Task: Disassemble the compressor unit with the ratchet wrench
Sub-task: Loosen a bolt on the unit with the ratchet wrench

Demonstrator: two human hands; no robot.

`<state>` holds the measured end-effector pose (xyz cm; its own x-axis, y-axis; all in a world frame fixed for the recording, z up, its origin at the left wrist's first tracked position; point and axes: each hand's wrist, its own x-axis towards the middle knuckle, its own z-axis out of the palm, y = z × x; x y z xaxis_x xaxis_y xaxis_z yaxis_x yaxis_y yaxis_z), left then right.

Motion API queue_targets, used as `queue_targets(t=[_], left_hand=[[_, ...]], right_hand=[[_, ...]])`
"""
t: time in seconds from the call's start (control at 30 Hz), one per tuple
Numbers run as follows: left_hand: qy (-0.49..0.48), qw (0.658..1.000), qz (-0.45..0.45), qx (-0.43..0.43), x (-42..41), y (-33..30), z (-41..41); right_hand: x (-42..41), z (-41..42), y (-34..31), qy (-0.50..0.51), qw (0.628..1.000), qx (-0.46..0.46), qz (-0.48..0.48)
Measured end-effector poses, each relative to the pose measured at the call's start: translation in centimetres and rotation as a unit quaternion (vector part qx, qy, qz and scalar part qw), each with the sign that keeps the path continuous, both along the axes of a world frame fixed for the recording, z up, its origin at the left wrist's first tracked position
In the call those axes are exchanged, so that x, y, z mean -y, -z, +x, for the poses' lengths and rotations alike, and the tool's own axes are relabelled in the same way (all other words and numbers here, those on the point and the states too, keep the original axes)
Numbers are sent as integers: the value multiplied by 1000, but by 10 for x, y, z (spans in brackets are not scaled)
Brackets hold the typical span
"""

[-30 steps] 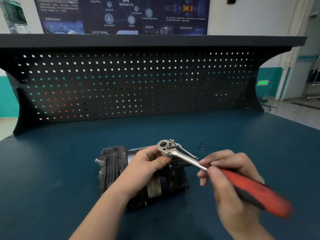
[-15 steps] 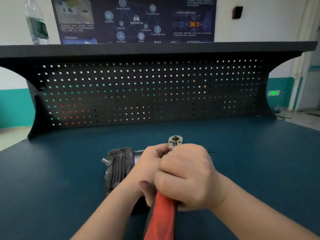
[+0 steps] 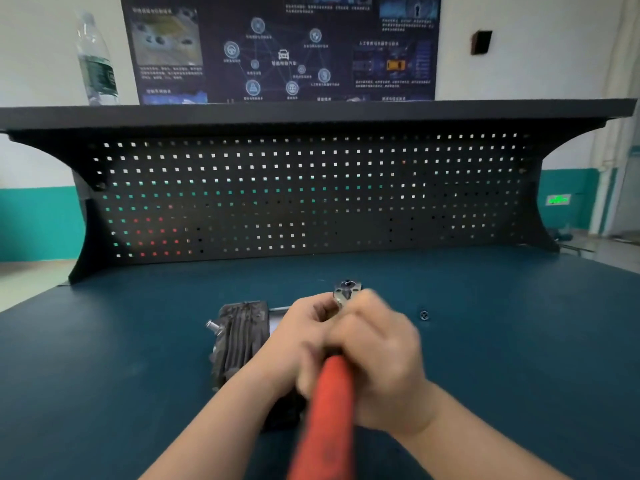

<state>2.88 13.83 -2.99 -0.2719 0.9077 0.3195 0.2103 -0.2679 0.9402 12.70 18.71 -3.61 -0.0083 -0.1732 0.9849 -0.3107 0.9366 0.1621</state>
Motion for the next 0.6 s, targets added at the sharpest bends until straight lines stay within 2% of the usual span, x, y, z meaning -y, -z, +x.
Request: queue_targets(t=[0.1,0.2,0.27,0.37,0.53,0.57,0.6], left_hand=[[-43,999,-2,-21,-2,1,0],[-79,994,28,-69,-4,3,3],[-84,994,31,-62,-6,5,3],[-76,996,25,-45,-5,6,-3],[-28,999,1,-15,-7,3,-3],[-40,999,9,-18,-8,3,-2],[-57,998,18,-28,-9,3,-1]], right_hand=[[-9,1,-1,13,999,12,47],[-33,17,-6,-61,993,-19,-95],[-44,24,-9,-117,972,-18,-201],[-46,22,-13,-217,927,-3,-306],[-44,17,-14,-343,842,-16,-415],[-42,17,-12,-342,840,-28,-421],[-39,17,-11,-312,855,-42,-411]])
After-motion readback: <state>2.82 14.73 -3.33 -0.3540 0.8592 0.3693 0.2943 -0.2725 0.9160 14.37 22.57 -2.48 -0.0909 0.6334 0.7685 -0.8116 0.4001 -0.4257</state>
